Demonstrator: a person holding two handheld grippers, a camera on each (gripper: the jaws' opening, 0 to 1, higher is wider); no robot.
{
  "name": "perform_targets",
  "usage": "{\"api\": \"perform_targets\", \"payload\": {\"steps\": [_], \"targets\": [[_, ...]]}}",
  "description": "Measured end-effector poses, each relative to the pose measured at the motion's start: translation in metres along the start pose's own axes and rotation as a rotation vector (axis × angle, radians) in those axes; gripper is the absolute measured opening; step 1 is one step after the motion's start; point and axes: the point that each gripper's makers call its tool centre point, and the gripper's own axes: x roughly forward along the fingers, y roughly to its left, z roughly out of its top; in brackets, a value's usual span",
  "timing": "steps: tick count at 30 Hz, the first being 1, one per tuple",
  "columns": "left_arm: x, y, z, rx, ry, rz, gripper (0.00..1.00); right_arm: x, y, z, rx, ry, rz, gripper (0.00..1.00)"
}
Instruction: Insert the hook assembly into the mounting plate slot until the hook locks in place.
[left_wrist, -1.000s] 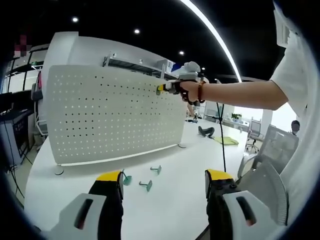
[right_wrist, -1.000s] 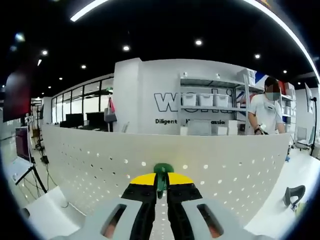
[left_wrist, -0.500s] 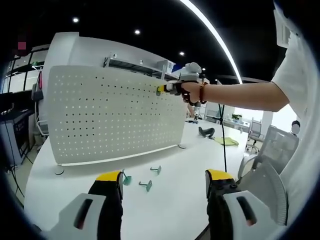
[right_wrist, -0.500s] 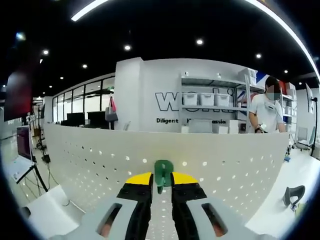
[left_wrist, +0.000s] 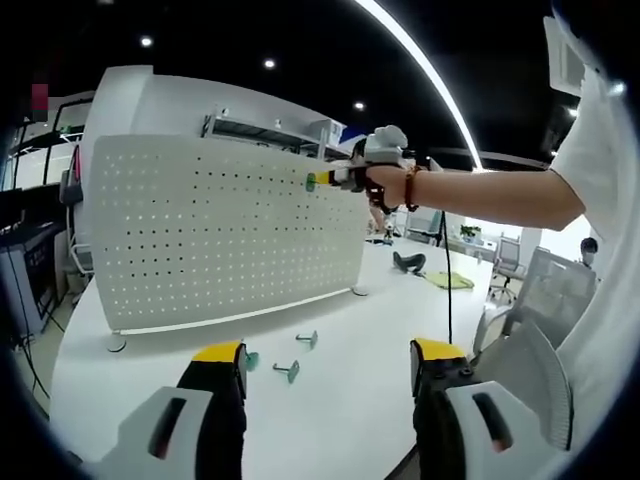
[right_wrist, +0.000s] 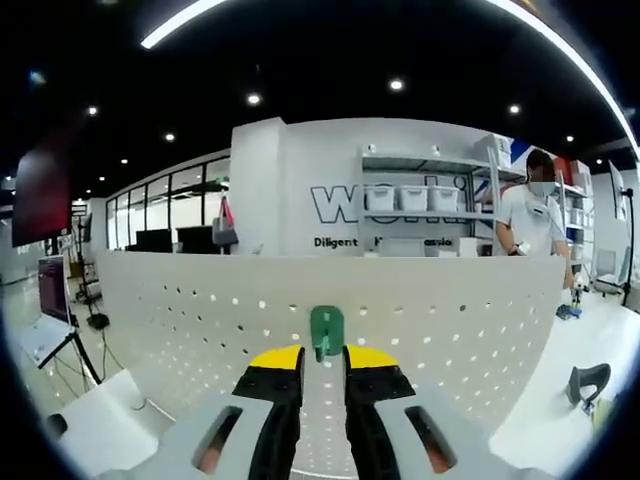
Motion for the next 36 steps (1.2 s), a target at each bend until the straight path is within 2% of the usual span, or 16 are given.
{"api": "perform_targets", "payload": {"steps": [10, 23, 36], "targets": [[0.0, 0.001, 0.001, 0.012, 0.014, 0.001, 0.66, -0.015, 0.003, -0.006, 0.022, -0.01, 0.008, 0.14], [0.003, 0.003, -0.002, -0.006, 0.031, 0.023, 0.64, -0.039, 0.02, -0.015, 0.048, -0.031, 0.063, 0.15], [0.01, -0.003, -0.006, -0.016, 0.046, 0.034, 0.61, -0.062, 0.042, -0.046, 0.062, 0.006, 0.149, 0.16]]}}
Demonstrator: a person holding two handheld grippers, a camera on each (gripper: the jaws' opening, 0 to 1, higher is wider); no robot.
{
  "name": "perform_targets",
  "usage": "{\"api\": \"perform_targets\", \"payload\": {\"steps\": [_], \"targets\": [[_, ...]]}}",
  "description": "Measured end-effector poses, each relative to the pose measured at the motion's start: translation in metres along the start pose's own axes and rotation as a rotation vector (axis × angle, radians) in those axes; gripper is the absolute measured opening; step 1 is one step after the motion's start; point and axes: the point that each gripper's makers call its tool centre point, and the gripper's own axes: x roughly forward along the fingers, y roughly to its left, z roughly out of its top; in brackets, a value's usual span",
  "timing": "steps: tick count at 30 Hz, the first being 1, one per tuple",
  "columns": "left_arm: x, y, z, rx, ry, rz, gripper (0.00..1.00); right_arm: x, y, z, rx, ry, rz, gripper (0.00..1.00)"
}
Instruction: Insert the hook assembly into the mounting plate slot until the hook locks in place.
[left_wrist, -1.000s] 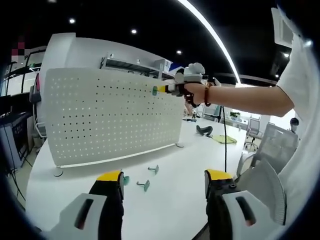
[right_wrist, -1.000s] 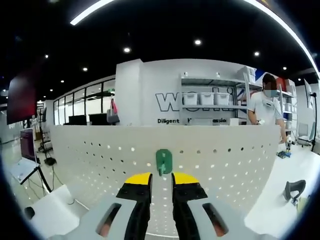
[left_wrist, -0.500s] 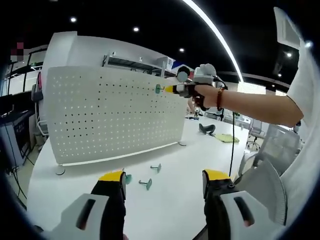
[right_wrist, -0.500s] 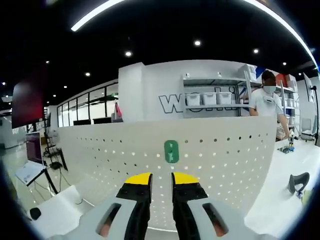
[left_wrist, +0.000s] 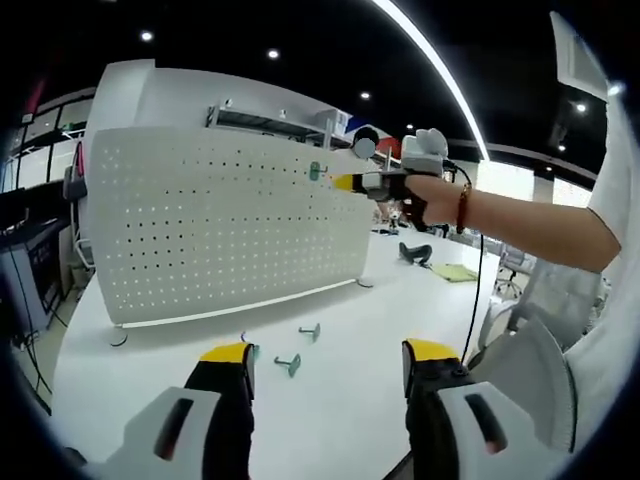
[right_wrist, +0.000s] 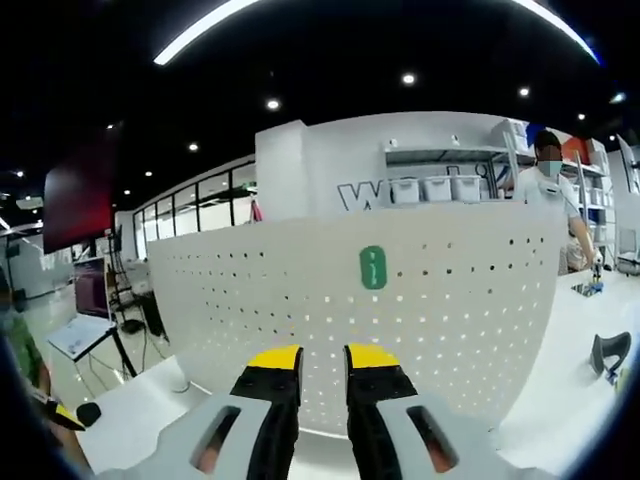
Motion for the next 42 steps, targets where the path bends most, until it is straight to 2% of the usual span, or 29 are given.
{"api": "perform_targets", "payload": {"steps": [11, 22, 36, 42], "targets": [[0.001, -0.001, -0.012, -0.023, 0.037, 0.007, 0.58, -0.015, 0.018, -0.041, 0.024, 0.061, 0.05, 0.16], [0.003, -0.005, -0.017, -0.044, 0.058, -0.002, 0.56, -0.029, 0.025, -0.077, 0.065, 0.114, 0.059, 0.16], [0.002, -0.006, -0.023, -0.052, 0.068, -0.013, 0.57, -0.033, 0.047, -0.129, 0.107, 0.212, 0.082, 0.16], [0.001, -0.005, -0.026, -0.064, 0.069, -0.012, 0.56, -0.032, 0.057, -0.144, 0.121, 0.247, 0.096, 0.16]]}}
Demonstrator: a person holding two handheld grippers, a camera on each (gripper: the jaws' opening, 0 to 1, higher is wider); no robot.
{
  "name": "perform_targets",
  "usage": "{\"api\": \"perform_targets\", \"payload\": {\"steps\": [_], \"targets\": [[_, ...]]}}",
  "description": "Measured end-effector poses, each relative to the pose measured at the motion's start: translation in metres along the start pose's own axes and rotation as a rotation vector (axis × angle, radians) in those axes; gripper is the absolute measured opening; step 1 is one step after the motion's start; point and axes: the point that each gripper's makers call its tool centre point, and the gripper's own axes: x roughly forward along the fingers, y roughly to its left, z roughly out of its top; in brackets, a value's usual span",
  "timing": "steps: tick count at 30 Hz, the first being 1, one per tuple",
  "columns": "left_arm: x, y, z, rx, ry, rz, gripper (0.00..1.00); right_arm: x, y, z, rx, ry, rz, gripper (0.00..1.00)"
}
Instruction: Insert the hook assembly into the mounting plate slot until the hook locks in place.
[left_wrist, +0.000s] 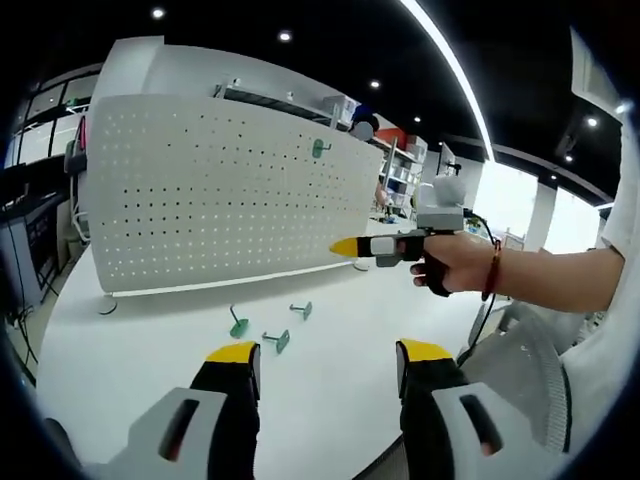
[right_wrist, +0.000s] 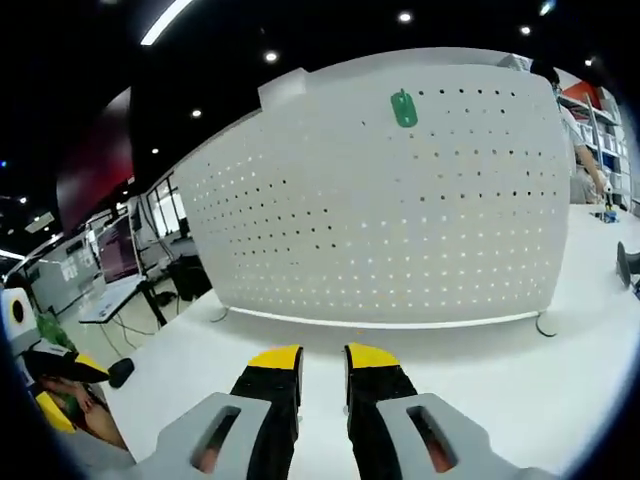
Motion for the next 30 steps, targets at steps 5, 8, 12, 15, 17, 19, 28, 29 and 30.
{"api": "perform_targets", "payload": {"steps": [5, 8, 12, 15, 17, 19, 28, 29, 30], "targets": [[0.0, 0.0, -0.003, -0.01, 0.005, -0.003, 0.56, 0.003, 0.002, -0.01, 0.01, 0.018, 0.003, 0.16], [0.0, 0.001, -0.005, -0.015, 0.008, -0.004, 0.56, 0.004, 0.001, -0.015, 0.015, 0.029, 0.0, 0.16], [0.002, 0.003, -0.006, -0.019, 0.011, -0.004, 0.56, 0.005, -0.001, -0.025, 0.026, 0.053, -0.006, 0.16], [0.004, 0.005, -0.008, -0.022, 0.015, -0.003, 0.56, 0.006, -0.001, -0.031, 0.031, 0.067, -0.006, 0.16], [0.005, 0.006, -0.009, -0.021, 0.02, -0.003, 0.55, 0.006, -0.001, -0.034, 0.037, 0.074, -0.007, 0.16], [0.008, 0.009, -0.01, -0.023, 0.02, -0.003, 0.55, 0.006, 0.0, -0.036, 0.035, 0.077, -0.004, 0.16], [0.021, 0.026, -0.025, -0.034, 0.069, -0.001, 0.52, 0.008, 0.002, -0.042, 0.047, 0.088, -0.001, 0.16], [0.022, 0.028, -0.026, -0.032, 0.068, 0.0, 0.52, 0.008, 0.002, -0.043, 0.049, 0.088, -0.001, 0.16], [0.024, 0.032, -0.029, -0.042, 0.075, 0.001, 0.52, 0.008, 0.002, -0.044, 0.051, 0.089, -0.001, 0.16]]}}
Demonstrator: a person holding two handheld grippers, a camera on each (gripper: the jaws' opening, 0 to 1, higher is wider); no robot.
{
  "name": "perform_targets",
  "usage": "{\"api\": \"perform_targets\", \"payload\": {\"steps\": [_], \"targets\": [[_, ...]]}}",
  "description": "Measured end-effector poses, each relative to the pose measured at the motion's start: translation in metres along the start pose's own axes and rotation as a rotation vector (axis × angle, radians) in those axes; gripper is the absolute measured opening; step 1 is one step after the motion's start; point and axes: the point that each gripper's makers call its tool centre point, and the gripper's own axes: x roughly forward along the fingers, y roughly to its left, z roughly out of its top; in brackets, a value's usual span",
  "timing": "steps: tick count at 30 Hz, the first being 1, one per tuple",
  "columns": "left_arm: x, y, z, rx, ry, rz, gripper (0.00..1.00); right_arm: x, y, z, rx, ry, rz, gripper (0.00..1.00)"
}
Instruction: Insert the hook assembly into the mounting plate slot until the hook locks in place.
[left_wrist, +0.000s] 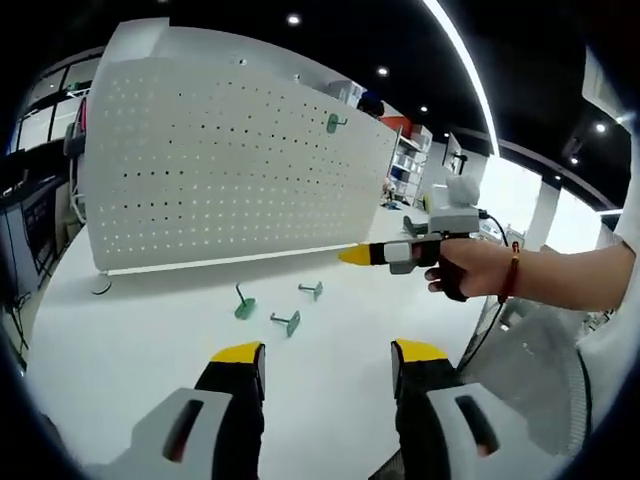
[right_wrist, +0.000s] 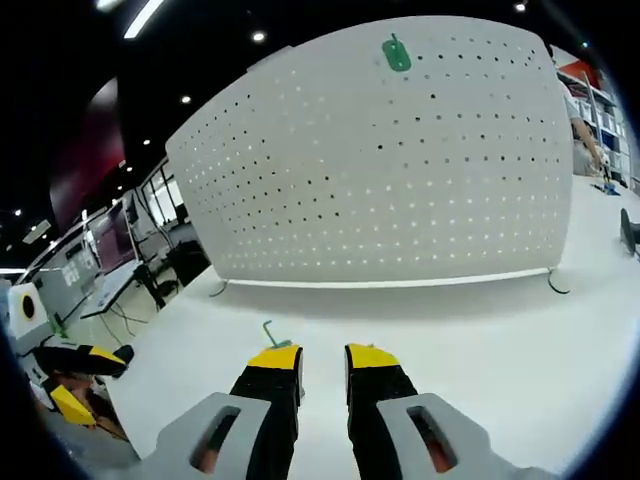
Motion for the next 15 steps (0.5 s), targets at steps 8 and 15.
{"api": "perform_targets", "payload": {"steps": [8, 15], "targets": [[0.003, 0.003, -0.011, -0.018, 0.034, -0.007, 0.52, 0.007, 0.008, -0.006, 0.006, 0.02, 0.016, 0.16], [0.002, 0.002, -0.016, -0.028, 0.042, -0.012, 0.52, 0.021, 0.024, -0.012, -0.001, 0.055, 0.049, 0.16]]}}
